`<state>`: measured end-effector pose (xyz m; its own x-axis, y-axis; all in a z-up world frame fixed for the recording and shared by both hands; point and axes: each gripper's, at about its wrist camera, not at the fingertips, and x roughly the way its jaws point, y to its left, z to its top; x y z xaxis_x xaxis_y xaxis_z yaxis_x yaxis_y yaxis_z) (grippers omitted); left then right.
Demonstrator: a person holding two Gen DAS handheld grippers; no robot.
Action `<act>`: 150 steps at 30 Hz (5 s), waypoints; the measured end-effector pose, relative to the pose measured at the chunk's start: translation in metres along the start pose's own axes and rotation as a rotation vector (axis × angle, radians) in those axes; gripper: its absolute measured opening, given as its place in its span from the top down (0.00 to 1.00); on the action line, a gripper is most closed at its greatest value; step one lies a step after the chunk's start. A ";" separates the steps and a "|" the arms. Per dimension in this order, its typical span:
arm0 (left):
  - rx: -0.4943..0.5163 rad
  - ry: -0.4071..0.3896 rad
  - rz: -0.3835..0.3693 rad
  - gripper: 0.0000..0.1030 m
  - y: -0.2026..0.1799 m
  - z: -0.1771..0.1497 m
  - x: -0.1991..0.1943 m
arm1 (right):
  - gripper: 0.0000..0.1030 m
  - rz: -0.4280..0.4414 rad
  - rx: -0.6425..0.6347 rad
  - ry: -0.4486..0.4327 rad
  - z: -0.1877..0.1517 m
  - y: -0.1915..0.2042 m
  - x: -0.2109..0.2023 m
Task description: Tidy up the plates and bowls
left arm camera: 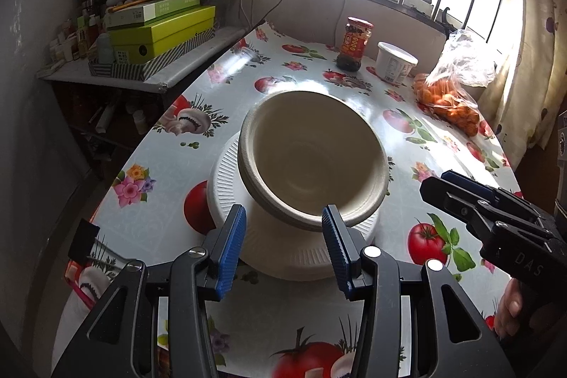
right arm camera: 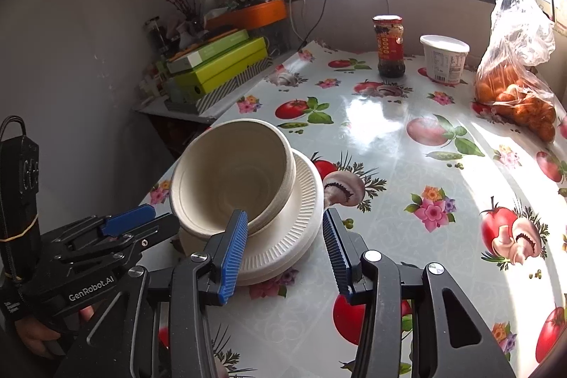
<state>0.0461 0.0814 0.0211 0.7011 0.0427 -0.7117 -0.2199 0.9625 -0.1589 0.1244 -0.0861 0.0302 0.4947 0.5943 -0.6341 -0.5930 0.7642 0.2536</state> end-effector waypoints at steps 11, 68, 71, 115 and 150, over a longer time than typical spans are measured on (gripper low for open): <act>-0.004 0.007 0.024 0.56 -0.007 -0.031 -0.003 | 0.53 -0.055 -0.045 -0.033 -0.027 0.004 -0.019; 0.073 -0.022 0.103 0.56 -0.034 -0.069 -0.012 | 0.38 -0.144 -0.088 -0.049 -0.083 0.011 -0.033; 0.072 -0.024 0.102 0.55 -0.033 -0.069 -0.013 | 0.38 -0.144 -0.086 -0.047 -0.083 0.011 -0.032; 0.082 -0.012 0.110 0.55 -0.035 -0.070 -0.009 | 0.38 -0.143 -0.086 -0.048 -0.084 0.010 -0.032; 0.064 -0.008 0.076 0.56 -0.027 -0.065 -0.003 | 0.38 -0.144 -0.086 -0.046 -0.083 0.010 -0.031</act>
<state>0.0057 0.0379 -0.0174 0.6897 0.1178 -0.7145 -0.2288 0.9716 -0.0607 0.0505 -0.1171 -0.0080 0.6061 0.4924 -0.6247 -0.5652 0.8192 0.0973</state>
